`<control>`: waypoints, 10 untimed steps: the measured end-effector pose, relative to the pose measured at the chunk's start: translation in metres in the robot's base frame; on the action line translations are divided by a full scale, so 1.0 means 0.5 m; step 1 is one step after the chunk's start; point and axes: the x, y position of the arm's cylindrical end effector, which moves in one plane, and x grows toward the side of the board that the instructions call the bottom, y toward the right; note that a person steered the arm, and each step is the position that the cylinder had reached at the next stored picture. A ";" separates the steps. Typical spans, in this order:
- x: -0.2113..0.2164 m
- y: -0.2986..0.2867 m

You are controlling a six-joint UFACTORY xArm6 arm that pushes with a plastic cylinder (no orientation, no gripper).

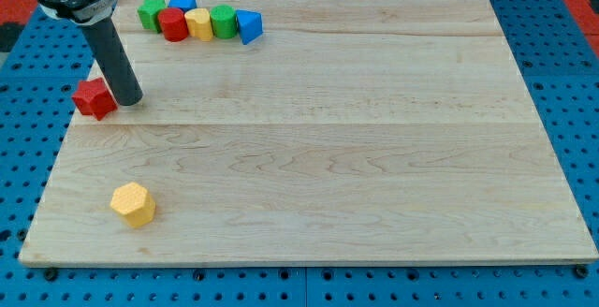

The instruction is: Push the red star above the yellow hexagon

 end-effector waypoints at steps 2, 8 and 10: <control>0.088 0.008; -0.058 0.039; 0.038 0.040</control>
